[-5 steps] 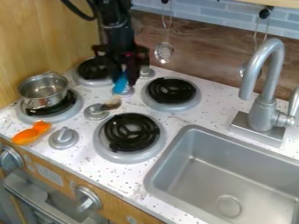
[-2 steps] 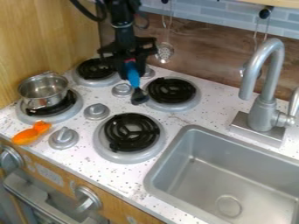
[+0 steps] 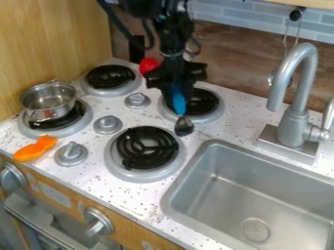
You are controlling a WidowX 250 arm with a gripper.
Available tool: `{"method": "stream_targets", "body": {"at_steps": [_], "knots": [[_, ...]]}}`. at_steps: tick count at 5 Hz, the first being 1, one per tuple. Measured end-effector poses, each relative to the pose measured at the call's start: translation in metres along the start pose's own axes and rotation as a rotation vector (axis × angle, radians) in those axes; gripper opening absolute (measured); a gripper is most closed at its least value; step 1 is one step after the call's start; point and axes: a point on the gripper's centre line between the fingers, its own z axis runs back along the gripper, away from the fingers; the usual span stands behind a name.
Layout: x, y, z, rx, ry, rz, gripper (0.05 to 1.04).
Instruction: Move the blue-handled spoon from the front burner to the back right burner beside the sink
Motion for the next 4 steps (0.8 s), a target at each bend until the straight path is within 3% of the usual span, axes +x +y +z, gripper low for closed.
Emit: {"method": "stream_targets", "body": {"at_steps": [2, 3, 4], "knots": [[0.016, -0.024, -0.027, 0.035, -0.006, -0.018, 0.466], [0.019, -0.027, -0.025, 0.042, 0.003, -0.017, 0.466], [0.018, -0.030, -0.029, 0.056, 0.074, -0.040, 0.466]]}}
